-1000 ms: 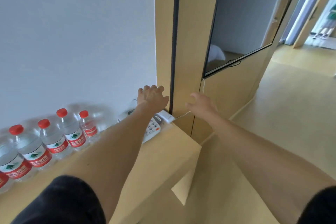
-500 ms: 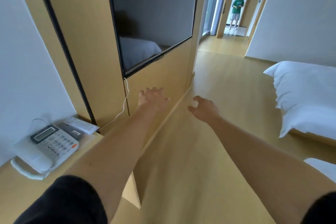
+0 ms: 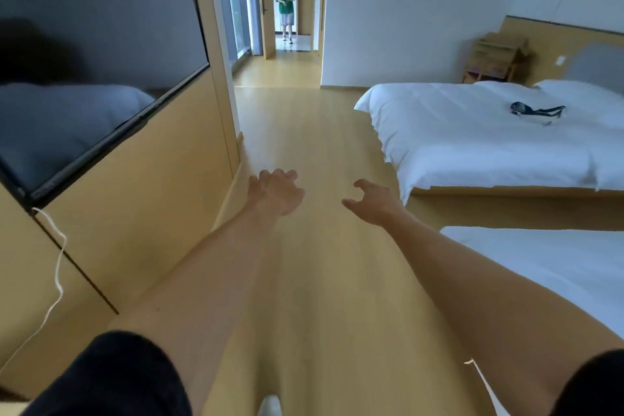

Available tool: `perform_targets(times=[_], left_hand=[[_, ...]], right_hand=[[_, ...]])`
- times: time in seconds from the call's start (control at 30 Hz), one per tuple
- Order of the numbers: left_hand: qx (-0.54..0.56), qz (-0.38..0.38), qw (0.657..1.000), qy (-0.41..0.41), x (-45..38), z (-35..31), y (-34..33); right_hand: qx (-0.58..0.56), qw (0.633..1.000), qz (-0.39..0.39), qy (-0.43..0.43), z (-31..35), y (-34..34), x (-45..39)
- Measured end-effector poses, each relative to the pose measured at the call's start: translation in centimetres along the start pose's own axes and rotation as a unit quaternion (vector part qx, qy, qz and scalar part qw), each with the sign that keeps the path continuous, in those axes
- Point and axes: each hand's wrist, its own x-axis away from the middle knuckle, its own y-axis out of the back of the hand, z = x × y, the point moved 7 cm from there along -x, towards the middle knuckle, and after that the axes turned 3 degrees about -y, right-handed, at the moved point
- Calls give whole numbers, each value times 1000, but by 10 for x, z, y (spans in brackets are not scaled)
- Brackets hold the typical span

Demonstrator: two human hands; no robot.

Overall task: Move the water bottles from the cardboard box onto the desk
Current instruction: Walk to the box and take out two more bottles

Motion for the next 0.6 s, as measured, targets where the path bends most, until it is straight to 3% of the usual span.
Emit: perform_targets(times=[0.2,0.6], left_hand=[[6,31,999,-39,-89,-5,-8],[25,39,998,-48,-250,55,14]], right_hand=[[23,998,15,-54,-7,2,-71],[62,995,25,-73,56,0,-213]])
